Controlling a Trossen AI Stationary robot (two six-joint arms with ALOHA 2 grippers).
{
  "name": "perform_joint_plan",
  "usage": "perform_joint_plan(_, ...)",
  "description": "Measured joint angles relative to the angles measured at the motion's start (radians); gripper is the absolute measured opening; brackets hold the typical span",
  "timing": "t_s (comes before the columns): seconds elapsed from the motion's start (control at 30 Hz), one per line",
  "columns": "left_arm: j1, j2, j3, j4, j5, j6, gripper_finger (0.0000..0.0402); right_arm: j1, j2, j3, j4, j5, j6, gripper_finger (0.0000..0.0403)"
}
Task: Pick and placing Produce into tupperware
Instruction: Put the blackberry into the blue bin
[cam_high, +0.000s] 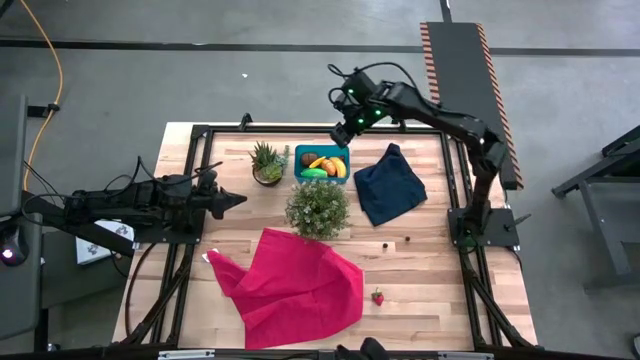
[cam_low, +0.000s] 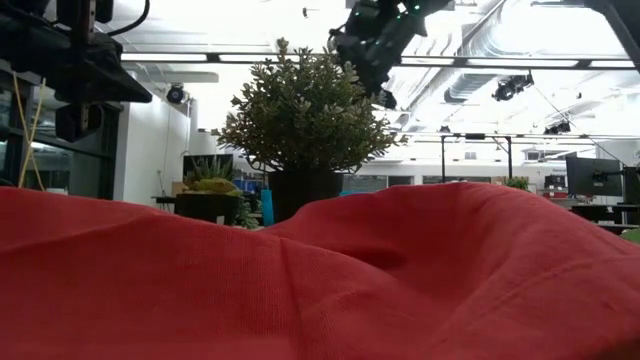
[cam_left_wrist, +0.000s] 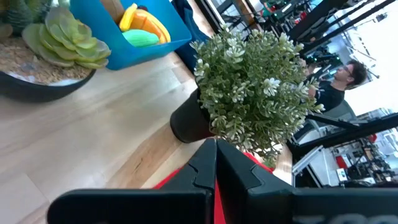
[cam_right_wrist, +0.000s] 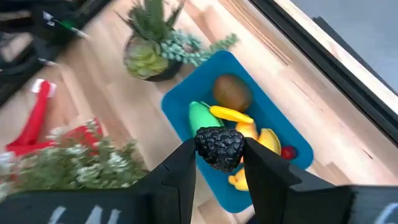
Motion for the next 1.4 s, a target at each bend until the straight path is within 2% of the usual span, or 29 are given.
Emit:
perform_joint_plan(0.37,0.000,0.001,0.000,0.000,-0.021,0.052,0.0001,0.049,0.138,0.030,-0.019,0.049,0.014,0.0103)
perform_joint_plan(0.63,0.000,0.001,0.000,0.000,-0.048,0.107,0.0001,0.066,0.213,0.029,-0.013,0.126,0.062,0.0103)
perform_joint_plan(0.9,0.000,0.001,0.000,-0.006,-0.054,0.109,0.0001,0.065,0.248,0.028,-0.014,0.211,0.153,0.0103)
perform_joint_plan(1.4,0.000,0.001,0.000,-0.085,-0.083,0.113,0.0001,0.024,0.295,0.027,-0.015,0.245,0.252,0.0103)
